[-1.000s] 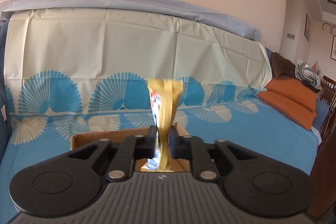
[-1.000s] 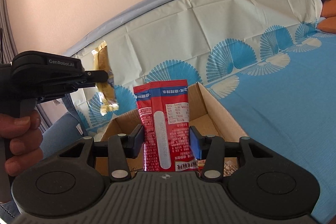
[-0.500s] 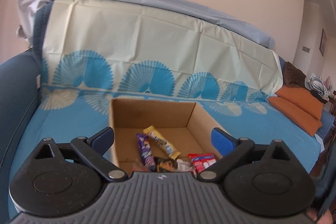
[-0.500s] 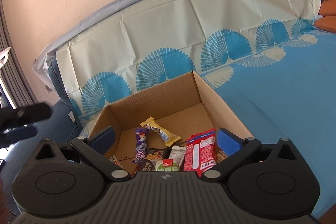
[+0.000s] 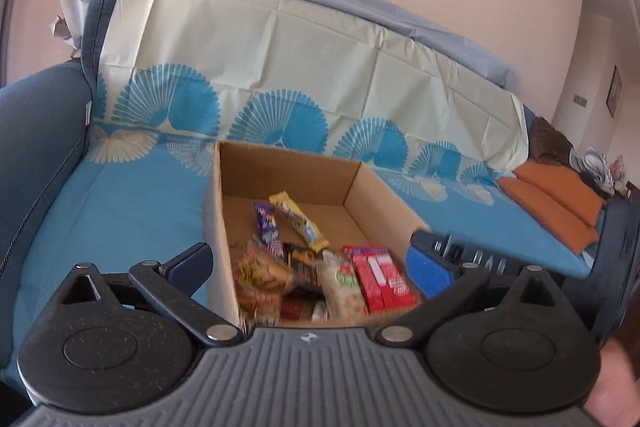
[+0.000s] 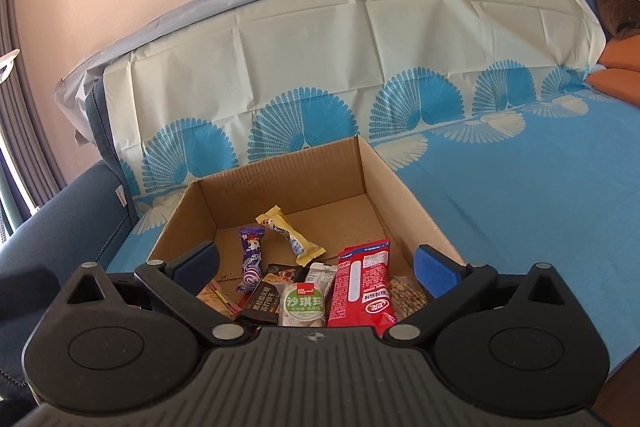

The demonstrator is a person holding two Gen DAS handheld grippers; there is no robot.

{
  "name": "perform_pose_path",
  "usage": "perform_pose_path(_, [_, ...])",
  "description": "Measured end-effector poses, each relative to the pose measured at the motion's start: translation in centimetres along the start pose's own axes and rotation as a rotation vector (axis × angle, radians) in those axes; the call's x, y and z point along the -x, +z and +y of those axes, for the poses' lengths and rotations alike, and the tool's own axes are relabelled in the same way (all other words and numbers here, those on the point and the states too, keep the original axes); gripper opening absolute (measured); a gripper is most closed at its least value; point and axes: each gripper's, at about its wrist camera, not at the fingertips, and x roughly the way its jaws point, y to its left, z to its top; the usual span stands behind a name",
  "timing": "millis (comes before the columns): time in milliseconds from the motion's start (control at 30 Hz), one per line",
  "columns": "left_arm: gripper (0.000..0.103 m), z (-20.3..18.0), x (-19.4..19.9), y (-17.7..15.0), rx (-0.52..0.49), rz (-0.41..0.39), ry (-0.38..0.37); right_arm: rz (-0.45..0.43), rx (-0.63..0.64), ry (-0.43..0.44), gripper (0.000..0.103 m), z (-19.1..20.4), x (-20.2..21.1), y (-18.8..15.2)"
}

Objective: Organize snacks

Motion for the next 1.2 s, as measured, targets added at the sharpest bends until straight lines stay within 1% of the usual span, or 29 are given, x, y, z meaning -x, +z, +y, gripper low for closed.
perform_pose_path(133, [0.103,0.6,-0.8,-3.3,-0.014,0.077,0.034,0.004,0.016,-0.045,0.102,-0.4,1.4,0.1])
perform_pose_path(200, [0.103,1.0,-1.3,-3.8,-0.007,0.106,0.055,-0.003,0.038,-0.058,0.102,-0.7,2.1,0.2])
perform_pose_path(367, [0.103,1.4,-1.8,-3.3,0.019,0.094,0.077,0.016,0.103,-0.094,0.102,-1.2,3.7,0.0])
perform_pose_path(533, [0.103,1.0,-2.1,-3.7,0.000,0.098,0.064,0.038,0.137,-0.135,0.102,-1.5,5.2,0.0])
perform_pose_path(633, [0.103,1.0,-2.6,-4.0,-0.005,0.119,0.058,0.046,0.143,-0.137,0.102,-1.6,5.8,-0.1])
perform_pose_path(700, [0.103,1.3,-3.0,-4.2,0.008,0.141,0.066,0.047,0.153,-0.143,0.102,-1.5,5.7,-0.3])
perform_pose_path(800, [0.103,1.7,-3.4,-4.2,0.023,0.153,0.100,0.064,0.156,-0.140,0.102,-1.4,4.6,-0.9])
perform_pose_path(967, [0.103,2.3,-3.3,-3.9,0.018,0.125,0.123,0.073,0.175,-0.117,0.102,-0.8,2.7,-2.4])
perform_pose_path(1033, [0.103,2.4,-3.3,-3.7,0.018,0.111,0.130,0.091,0.193,-0.107,0.102,-0.4,1.9,-2.5])
perform_pose_path(1200, [0.103,2.4,-3.2,-3.6,0.011,0.096,0.131,0.078,0.219,-0.084,0.102,-0.2,1.8,-2.6])
